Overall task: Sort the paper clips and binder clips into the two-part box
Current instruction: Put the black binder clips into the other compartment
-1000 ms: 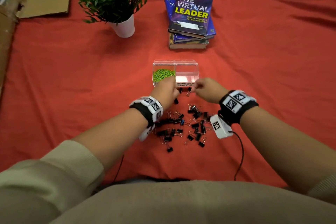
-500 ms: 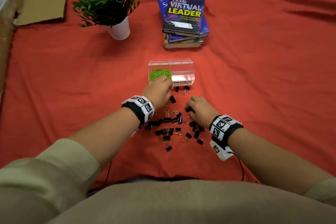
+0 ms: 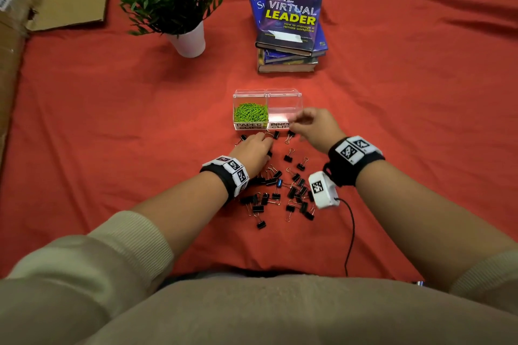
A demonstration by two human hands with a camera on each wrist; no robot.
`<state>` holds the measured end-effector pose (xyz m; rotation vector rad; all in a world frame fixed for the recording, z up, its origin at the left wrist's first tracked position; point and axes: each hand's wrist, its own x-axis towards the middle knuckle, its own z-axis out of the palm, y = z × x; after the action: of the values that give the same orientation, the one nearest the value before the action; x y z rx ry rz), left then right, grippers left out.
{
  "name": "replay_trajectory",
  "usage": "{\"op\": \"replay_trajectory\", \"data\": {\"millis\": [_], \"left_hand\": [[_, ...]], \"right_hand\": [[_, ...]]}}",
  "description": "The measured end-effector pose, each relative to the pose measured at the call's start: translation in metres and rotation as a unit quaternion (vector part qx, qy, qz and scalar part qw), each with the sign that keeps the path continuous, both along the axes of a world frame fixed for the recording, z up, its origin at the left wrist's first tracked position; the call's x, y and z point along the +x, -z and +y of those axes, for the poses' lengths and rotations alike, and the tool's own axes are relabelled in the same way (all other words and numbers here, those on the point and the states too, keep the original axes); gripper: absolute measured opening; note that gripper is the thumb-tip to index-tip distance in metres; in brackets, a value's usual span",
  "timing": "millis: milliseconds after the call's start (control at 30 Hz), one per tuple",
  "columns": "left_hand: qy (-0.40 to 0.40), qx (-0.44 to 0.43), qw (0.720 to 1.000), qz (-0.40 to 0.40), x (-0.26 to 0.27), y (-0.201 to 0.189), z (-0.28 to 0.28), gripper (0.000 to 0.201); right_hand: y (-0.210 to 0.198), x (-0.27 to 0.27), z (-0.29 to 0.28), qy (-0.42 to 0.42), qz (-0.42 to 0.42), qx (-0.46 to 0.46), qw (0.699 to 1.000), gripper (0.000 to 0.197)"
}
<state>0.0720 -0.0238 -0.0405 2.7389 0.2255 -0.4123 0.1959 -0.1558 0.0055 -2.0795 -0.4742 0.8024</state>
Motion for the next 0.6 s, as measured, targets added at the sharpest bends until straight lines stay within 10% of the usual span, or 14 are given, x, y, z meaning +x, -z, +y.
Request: {"op": "replay_trajectory", "data": {"millis": [300,600], "left_hand": [[-0.007,-0.043,0.999,-0.030,-0.011,-0.007,0.003,0.014],[0.102,-0.023,0.992,0.074,-0.014,-0.012,-0.019,0.026]], "right_hand": [[-0.001,0.014,0.030,-0.135,-0.230,-0.110,0.957,0.021],[0.039,-0.033,-0.015,-0.282,-0.191,-0.214,0.915,0.027]]}}
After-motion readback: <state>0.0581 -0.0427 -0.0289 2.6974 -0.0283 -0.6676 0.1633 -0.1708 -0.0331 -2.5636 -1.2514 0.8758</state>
